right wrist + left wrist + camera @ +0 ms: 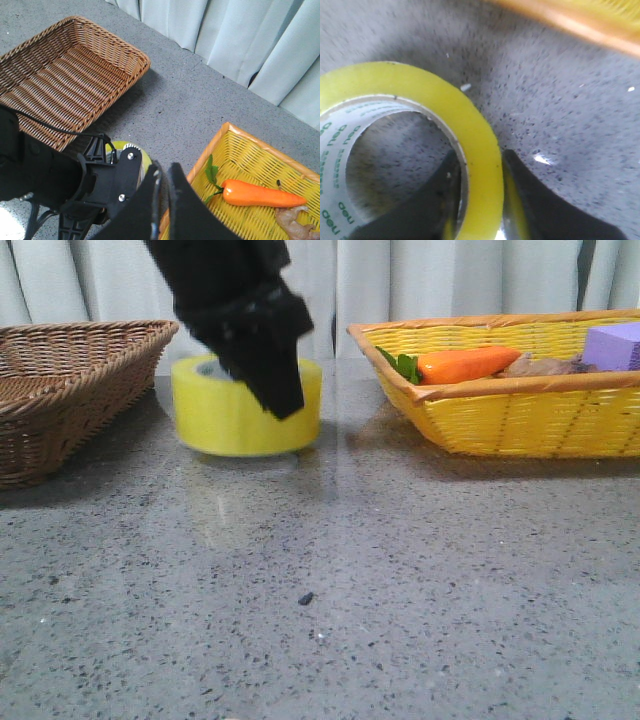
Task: Transfer tape with both arms
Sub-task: 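Lift the tape roll with the left gripper and carry it over the brown basket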
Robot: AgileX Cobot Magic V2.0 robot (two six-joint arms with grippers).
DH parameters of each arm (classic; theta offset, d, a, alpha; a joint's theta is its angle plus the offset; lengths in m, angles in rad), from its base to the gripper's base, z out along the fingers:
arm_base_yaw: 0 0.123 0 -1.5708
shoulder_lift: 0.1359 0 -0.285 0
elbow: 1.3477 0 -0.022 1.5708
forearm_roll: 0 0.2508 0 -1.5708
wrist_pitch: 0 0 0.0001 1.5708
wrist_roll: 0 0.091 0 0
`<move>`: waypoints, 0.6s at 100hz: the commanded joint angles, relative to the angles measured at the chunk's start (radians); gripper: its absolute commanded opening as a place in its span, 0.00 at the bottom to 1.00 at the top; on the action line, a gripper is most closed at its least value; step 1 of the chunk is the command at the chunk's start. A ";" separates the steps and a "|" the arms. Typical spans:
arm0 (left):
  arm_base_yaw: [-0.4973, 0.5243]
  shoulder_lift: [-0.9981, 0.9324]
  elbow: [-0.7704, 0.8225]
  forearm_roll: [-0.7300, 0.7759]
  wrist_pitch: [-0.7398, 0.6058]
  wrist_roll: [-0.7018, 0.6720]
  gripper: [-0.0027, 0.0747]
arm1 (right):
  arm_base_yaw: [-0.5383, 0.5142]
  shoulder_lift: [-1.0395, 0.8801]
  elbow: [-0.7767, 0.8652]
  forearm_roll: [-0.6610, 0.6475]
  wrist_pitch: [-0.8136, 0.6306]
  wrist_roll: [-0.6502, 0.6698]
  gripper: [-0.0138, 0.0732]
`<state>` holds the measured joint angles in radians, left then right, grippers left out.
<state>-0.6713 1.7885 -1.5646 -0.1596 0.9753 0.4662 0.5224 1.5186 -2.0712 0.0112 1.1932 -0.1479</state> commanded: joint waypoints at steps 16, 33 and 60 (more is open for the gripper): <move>0.059 -0.073 -0.264 -0.009 0.104 -0.035 0.01 | -0.008 -0.040 -0.029 -0.011 -0.063 -0.010 0.07; 0.137 -0.130 -0.347 0.046 0.190 -0.061 0.01 | -0.008 -0.040 -0.029 -0.011 -0.065 -0.010 0.07; 0.332 -0.206 -0.324 0.073 0.280 -0.071 0.01 | -0.008 -0.040 -0.029 -0.011 -0.090 -0.010 0.07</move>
<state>-0.3857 1.6479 -1.8728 -0.0851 1.2721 0.4074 0.5224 1.5186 -2.0712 0.0112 1.1834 -0.1479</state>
